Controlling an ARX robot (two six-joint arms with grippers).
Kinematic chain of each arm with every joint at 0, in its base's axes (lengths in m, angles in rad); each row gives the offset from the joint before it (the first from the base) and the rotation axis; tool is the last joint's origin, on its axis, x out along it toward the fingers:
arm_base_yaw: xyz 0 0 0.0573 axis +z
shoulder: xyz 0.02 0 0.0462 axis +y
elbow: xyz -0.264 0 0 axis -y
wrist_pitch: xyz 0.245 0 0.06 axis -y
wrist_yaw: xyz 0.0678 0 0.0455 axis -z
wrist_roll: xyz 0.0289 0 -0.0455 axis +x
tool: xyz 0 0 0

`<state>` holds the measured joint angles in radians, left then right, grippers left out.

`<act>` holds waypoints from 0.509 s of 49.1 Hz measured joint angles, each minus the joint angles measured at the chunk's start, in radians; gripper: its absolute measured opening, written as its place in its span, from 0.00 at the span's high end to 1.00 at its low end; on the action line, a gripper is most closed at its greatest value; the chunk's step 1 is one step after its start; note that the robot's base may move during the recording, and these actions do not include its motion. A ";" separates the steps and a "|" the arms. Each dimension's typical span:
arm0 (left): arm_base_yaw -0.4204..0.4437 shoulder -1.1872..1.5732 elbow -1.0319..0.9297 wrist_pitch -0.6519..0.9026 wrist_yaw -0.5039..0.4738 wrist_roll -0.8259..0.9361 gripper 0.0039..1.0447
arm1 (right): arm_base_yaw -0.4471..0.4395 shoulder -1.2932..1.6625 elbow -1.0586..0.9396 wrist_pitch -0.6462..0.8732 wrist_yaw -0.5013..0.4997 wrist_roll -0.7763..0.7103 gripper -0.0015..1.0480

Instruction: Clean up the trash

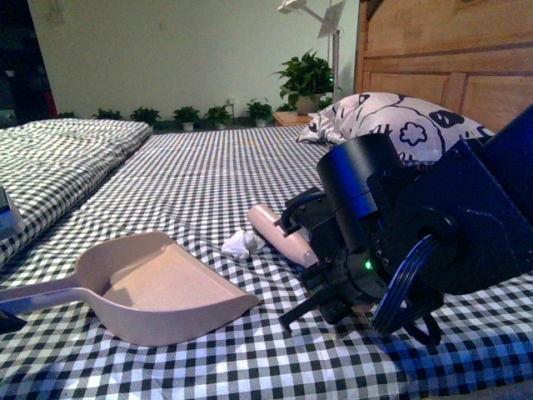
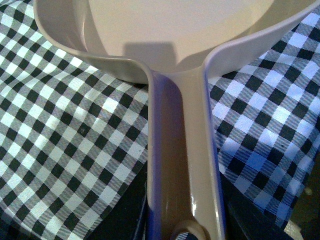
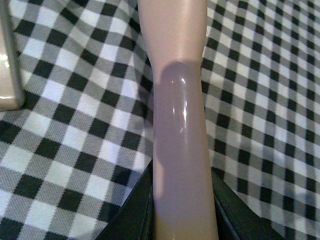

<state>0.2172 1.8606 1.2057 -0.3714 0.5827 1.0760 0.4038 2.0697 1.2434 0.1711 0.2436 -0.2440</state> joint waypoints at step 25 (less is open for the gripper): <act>0.000 0.000 0.000 0.000 0.000 0.001 0.74 | 0.049 -0.113 -0.052 -0.176 -0.330 0.027 0.80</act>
<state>0.2172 1.8606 1.2057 -0.3714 0.5827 1.0771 0.4530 1.9564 1.1912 -0.0048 -0.0868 -0.2165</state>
